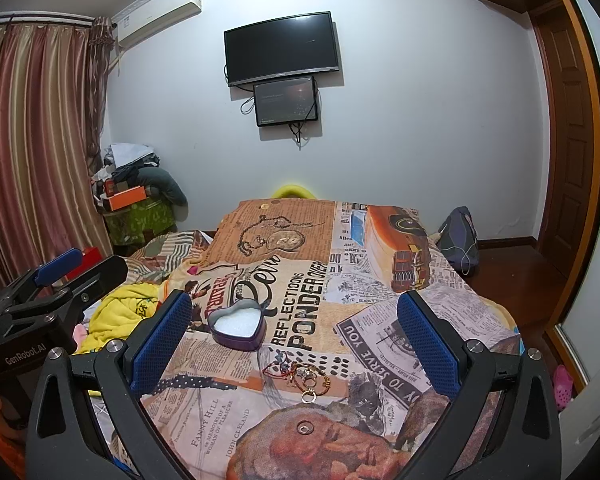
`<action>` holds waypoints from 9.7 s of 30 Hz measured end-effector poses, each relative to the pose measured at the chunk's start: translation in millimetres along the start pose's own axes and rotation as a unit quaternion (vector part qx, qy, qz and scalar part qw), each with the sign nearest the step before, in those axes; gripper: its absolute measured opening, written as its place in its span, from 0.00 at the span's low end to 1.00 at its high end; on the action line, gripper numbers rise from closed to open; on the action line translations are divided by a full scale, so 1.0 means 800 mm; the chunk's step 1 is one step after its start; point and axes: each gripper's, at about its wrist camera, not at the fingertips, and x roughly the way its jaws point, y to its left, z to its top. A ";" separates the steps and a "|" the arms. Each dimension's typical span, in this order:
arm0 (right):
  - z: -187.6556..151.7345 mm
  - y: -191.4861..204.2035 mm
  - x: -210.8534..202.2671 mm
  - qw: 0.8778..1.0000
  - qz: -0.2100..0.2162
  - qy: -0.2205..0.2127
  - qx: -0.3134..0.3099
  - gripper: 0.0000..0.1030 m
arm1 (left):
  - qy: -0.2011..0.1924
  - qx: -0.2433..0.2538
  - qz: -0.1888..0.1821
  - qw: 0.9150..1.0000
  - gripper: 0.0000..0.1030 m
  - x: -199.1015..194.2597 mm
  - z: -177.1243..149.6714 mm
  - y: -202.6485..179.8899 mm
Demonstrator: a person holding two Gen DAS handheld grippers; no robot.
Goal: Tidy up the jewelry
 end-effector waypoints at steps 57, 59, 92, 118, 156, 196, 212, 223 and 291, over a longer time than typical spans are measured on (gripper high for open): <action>-0.124 -0.066 0.139 0.971 0.026 0.236 -0.009 0.76 | 0.271 0.014 -0.023 0.962 0.78 0.172 -0.139 -0.004; -0.133 -0.065 0.151 0.967 0.038 0.250 -0.004 0.69 | 0.285 0.017 -0.031 0.958 0.73 0.179 -0.149 -0.007; -0.151 -0.065 0.204 0.954 0.096 0.282 0.015 0.07 | 0.328 0.034 -0.084 0.940 0.06 0.276 -0.182 -0.028; -0.152 -0.047 0.215 0.949 0.081 0.303 0.002 0.34 | 0.279 -0.001 -0.061 0.958 0.01 0.222 -0.149 0.013; -0.031 -0.008 0.191 0.979 0.112 0.168 -0.021 0.17 | 0.149 -0.004 -0.032 0.988 0.01 0.181 -0.032 0.048; -0.056 0.052 0.318 0.955 0.150 0.242 -0.086 0.17 | 0.254 -0.043 -0.027 0.966 0.01 0.291 -0.101 0.111; -0.058 0.066 0.326 0.947 0.169 0.256 -0.099 0.17 | 0.246 -0.023 -0.003 0.969 0.29 0.273 -0.096 0.114; -0.050 0.062 0.308 0.951 0.147 0.248 -0.108 0.38 | 0.233 -0.018 0.020 0.972 0.29 0.248 -0.081 0.123; -0.126 -0.106 0.140 0.961 0.049 0.268 0.044 0.19 | 0.377 0.075 -0.179 0.906 0.25 0.206 -0.198 -0.101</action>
